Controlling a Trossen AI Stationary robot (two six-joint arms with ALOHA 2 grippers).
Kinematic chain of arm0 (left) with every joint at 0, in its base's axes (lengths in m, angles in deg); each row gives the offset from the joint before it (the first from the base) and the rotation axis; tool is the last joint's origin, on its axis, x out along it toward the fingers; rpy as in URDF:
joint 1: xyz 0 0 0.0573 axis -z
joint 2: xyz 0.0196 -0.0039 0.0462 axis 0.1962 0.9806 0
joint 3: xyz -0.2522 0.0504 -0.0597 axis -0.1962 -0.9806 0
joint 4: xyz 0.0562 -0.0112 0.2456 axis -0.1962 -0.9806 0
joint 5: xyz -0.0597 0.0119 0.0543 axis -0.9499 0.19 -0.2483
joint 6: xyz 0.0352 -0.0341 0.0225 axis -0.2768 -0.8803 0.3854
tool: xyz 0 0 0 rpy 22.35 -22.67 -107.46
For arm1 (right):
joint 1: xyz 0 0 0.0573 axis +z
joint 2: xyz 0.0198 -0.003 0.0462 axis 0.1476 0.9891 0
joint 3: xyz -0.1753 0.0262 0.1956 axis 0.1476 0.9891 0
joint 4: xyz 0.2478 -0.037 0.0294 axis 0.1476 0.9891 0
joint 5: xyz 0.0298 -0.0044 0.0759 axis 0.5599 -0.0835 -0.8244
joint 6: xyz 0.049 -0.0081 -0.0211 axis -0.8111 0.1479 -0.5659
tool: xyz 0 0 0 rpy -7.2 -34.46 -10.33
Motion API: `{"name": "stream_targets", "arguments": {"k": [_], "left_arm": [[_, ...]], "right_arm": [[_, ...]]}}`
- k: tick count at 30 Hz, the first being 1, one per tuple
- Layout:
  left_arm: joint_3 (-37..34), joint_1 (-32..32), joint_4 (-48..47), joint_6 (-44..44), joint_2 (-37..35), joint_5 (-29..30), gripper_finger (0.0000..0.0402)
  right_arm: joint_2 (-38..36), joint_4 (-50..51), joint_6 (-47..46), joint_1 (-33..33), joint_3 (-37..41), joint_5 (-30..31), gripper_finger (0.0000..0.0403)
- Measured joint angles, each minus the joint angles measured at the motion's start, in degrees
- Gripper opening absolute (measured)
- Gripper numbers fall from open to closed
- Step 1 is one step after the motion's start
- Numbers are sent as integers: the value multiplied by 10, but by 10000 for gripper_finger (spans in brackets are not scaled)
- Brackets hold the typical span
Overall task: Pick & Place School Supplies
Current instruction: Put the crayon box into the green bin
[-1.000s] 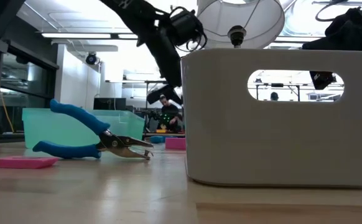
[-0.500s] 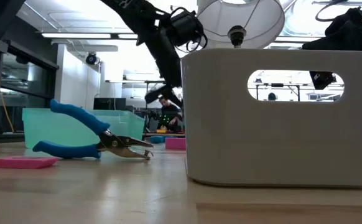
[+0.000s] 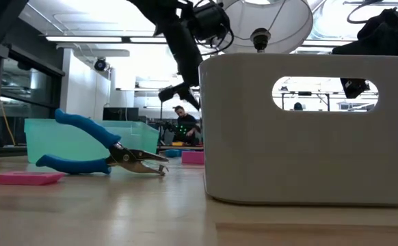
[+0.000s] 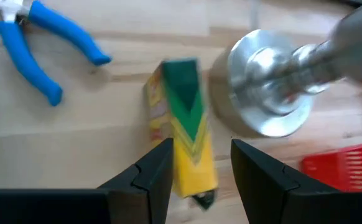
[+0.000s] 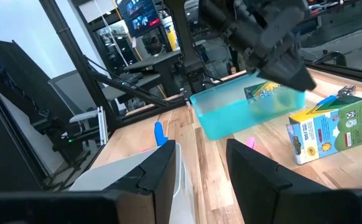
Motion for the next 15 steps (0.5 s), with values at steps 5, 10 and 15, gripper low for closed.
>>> {"name": "stream_targets", "arguments": {"k": [5,10,15], "left_arm": [[1,11,8,3,0,9,154],[0,25,11,7,1,15,154],[-1,31,20,6,15,23,154]], "right_arm": [[0,0,0,0,0,0,134],[0,0,0,0,0,0,134],[0,0,0,0,0,0,134]]}}
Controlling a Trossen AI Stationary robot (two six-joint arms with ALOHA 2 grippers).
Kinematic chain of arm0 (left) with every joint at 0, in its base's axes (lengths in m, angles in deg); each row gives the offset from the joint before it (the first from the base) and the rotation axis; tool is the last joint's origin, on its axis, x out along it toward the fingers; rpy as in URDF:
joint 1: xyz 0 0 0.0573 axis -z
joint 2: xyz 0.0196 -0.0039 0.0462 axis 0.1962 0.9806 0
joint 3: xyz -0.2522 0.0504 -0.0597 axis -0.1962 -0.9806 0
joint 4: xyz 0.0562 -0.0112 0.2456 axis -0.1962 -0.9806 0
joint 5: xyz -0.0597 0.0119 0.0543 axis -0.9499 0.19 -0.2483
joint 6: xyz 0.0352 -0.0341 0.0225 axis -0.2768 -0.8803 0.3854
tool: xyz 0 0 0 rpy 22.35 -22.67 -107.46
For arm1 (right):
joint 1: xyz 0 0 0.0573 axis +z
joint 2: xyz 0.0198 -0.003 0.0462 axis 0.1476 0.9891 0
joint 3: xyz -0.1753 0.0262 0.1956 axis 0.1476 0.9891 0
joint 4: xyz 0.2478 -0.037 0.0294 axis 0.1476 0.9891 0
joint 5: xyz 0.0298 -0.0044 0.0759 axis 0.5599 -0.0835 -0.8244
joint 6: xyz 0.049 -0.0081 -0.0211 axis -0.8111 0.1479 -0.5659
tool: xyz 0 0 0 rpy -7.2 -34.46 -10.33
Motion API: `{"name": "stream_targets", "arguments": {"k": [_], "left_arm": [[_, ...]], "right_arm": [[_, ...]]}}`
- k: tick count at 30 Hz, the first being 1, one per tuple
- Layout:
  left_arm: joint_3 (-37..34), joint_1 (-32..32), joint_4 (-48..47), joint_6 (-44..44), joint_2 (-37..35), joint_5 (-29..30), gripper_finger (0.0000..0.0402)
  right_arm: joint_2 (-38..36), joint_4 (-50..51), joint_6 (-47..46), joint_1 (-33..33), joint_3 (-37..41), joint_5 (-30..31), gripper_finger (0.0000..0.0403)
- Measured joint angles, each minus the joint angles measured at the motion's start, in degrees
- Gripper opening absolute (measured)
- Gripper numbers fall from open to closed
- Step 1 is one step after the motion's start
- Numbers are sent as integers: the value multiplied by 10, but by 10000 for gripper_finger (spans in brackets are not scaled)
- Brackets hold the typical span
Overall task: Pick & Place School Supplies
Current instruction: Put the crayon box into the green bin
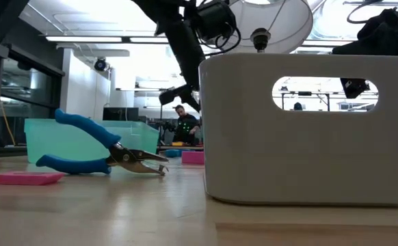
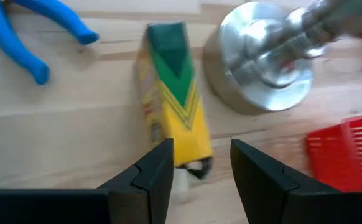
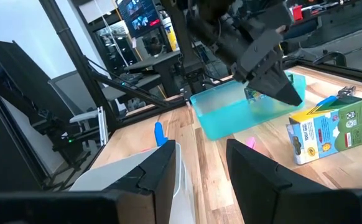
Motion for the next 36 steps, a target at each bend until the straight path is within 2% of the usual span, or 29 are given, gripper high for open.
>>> {"name": "stream_targets", "arguments": {"k": [12,24,36], "left_arm": [[0,0,19,14,4,3,154],[0,2,-18,2,4,17,154],[0,2,-17,10,4,31,154]], "right_arm": [[0,0,0,0,0,0,134],[0,0,0,0,0,0,134],[0,0,0,0,0,0,134]]}}
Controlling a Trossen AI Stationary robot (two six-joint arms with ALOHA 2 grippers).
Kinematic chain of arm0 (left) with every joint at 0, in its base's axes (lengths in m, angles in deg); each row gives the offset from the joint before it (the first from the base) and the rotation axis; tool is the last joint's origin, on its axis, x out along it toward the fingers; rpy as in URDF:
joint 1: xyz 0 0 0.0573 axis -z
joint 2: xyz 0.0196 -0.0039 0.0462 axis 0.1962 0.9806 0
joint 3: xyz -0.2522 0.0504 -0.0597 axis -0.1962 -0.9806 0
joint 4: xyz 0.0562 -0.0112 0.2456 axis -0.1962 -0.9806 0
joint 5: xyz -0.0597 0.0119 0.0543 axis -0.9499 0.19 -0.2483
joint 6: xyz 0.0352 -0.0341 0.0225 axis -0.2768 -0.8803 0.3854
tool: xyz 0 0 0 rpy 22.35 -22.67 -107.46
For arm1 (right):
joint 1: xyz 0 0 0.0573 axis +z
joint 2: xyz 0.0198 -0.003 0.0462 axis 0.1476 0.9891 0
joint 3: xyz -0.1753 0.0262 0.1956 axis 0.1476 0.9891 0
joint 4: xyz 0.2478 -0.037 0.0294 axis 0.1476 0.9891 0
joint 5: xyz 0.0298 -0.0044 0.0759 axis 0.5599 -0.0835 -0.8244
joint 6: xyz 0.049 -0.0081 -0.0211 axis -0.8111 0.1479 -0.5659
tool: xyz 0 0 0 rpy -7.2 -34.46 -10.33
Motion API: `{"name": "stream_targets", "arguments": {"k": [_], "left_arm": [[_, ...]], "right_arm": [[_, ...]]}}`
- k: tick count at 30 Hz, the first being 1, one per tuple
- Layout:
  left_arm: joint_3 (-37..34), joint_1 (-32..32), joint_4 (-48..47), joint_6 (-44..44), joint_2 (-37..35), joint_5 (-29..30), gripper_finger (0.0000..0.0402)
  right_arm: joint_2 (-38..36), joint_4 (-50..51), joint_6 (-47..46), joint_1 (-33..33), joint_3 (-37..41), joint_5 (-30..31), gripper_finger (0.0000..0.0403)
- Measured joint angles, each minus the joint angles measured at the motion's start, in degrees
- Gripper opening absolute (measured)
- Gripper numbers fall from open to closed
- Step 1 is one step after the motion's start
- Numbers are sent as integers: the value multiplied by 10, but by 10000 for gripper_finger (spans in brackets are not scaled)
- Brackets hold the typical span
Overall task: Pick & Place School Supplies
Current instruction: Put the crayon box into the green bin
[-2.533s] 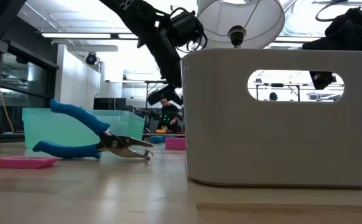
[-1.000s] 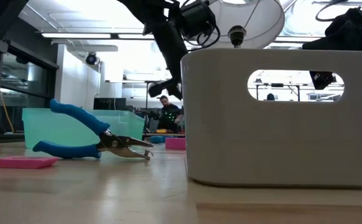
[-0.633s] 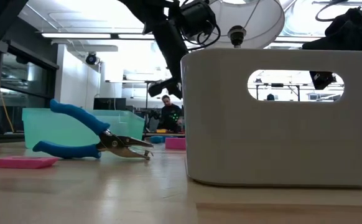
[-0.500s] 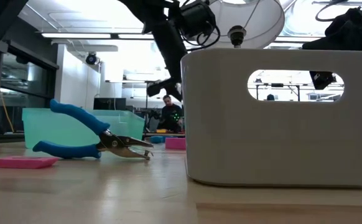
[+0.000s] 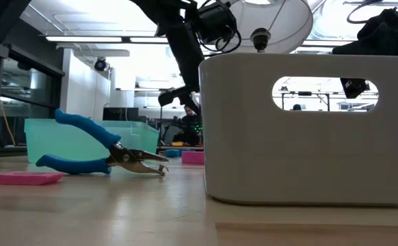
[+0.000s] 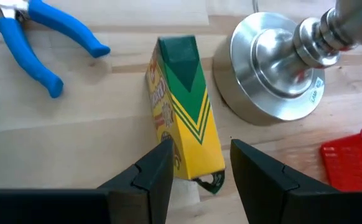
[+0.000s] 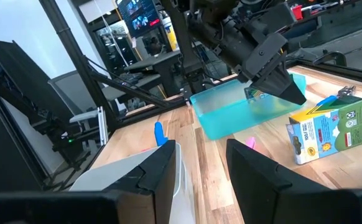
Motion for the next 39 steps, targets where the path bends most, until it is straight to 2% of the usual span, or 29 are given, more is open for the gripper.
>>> {"name": "stream_targets", "arguments": {"k": [6,17,39], "left_arm": [[0,5,1,8,0,11,154],[0,-11,41,30,19,-34,154],[0,9,56,30,19,-27,154]], "right_arm": [[0,0,0,0,0,0,134],[0,0,0,0,0,0,134],[0,0,0,0,0,0,134]]}}
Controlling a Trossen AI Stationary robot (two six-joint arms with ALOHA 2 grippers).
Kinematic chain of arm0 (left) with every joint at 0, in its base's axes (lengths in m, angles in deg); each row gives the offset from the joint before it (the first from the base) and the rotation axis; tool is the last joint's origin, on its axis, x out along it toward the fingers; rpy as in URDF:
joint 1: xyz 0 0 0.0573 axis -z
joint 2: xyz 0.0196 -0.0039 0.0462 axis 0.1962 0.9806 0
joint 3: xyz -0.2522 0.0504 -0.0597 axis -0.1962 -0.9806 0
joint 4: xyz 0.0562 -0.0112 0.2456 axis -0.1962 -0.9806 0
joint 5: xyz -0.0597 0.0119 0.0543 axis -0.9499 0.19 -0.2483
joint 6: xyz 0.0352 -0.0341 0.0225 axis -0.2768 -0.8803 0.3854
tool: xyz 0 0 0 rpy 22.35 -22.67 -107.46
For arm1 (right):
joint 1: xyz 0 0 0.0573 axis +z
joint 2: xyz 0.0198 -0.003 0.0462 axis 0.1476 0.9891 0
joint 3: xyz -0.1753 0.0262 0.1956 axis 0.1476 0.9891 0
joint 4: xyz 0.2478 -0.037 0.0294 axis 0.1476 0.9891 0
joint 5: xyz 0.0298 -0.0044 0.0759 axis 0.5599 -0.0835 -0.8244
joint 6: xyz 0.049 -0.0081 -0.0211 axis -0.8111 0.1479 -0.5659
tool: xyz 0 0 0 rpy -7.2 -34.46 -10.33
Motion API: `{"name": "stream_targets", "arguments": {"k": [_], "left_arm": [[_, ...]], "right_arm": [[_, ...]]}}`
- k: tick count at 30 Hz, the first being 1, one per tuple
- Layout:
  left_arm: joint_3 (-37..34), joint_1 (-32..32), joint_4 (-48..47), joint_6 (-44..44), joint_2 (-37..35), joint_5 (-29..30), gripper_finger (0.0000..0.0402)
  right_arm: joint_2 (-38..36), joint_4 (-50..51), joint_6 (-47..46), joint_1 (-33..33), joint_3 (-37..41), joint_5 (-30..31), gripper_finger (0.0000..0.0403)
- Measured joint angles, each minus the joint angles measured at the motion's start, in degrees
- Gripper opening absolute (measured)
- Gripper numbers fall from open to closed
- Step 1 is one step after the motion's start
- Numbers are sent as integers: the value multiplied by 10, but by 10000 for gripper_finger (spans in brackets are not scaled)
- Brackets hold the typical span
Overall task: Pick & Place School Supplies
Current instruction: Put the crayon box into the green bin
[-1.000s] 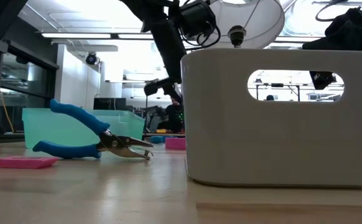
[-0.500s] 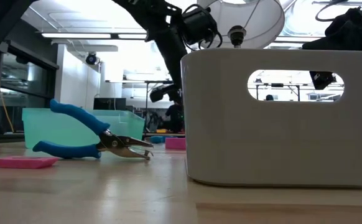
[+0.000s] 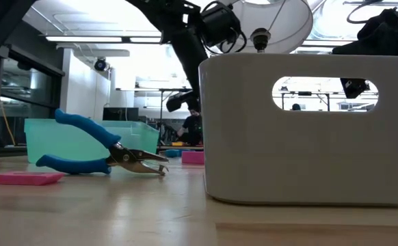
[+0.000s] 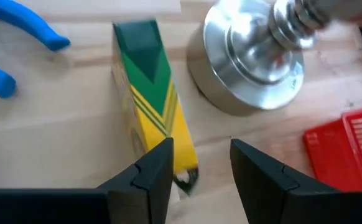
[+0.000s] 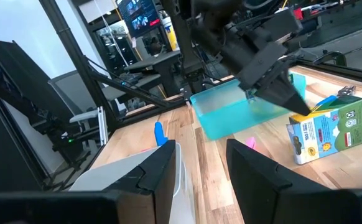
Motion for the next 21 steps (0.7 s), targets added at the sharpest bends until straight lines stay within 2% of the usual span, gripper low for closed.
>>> {"name": "stream_targets", "arguments": {"k": [12,21], "left_arm": [[0,29,-2,-6,0,14,154],[0,21,-60,-50,0,12,154]], "right_arm": [[0,0,0,0,0,0,134],[0,0,0,0,0,0,134]]}}
